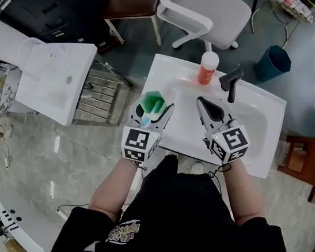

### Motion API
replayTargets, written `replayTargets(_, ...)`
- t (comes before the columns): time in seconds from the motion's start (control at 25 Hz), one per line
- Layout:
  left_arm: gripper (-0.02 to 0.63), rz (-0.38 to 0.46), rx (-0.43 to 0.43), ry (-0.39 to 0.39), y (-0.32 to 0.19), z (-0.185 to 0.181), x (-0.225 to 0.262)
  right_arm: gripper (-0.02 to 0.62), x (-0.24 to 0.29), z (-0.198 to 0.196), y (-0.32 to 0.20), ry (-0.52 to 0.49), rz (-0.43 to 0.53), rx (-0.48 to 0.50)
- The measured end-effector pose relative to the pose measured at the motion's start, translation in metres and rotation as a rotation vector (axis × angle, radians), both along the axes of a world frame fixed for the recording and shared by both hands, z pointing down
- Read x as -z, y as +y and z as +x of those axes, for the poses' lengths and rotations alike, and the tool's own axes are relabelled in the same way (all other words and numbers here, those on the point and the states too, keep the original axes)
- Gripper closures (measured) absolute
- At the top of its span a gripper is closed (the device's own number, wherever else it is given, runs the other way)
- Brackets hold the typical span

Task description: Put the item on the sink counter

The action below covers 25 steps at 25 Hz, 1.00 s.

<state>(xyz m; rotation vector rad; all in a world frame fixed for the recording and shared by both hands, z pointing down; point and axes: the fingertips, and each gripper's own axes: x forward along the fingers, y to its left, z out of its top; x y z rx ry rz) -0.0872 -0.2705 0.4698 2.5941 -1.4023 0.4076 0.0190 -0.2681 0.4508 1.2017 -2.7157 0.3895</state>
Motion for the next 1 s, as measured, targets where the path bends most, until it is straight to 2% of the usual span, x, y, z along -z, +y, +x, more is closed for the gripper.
replayTargets(1.0, 0.295, -0.009, -0.149, -0.069, -0.117, -0.015, -0.087, 0.541, -0.057, -0.021, -0.056, 0.033, -0.125, -0.121)
